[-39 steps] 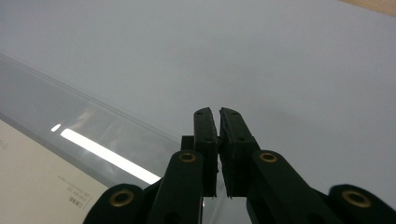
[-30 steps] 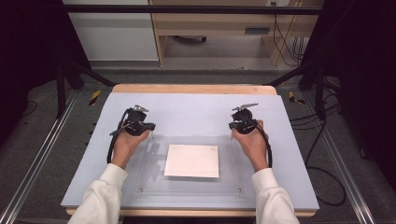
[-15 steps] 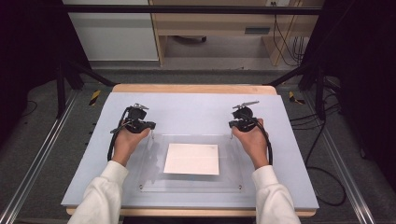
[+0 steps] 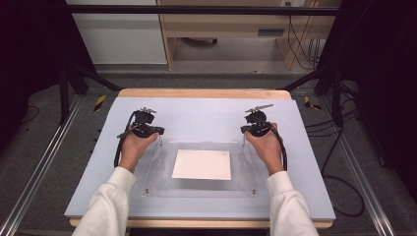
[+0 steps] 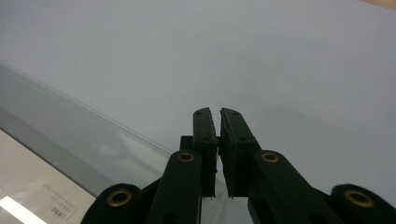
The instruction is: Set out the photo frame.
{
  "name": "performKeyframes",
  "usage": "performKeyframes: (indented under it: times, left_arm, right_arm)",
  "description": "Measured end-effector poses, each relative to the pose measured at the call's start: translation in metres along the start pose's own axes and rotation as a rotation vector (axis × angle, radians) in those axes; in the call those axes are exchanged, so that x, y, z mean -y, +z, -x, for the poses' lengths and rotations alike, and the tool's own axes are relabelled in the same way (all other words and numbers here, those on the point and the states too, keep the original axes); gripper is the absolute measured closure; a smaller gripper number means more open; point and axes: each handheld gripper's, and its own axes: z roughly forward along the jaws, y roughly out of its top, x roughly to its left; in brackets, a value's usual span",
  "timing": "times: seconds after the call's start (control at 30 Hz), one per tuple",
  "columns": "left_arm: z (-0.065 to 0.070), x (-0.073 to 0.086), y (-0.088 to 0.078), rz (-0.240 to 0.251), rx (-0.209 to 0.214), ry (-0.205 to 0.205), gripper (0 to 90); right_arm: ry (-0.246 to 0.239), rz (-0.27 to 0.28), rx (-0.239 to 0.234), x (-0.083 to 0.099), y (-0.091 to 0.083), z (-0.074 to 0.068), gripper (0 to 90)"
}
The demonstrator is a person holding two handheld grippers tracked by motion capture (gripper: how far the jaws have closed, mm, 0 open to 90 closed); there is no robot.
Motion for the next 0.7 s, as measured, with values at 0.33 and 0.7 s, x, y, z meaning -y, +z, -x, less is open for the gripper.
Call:
performKeyframes:
  times: [0.33,0.7]
  left_arm:
    - [-0.002,0.0009,0.0015,0.007,0.011,-0.012,84.7]
    - [-0.0023,0.0008,0.0021,0.002,0.012,-0.015,84.8]
  right_arm:
    - [-0.026,0.006,0.005,0.0007,-0.0006,-0.0006,84.6]
    - [-0.052,0.015,0.025,0.0017,-0.0025,-0.0016,79.2]
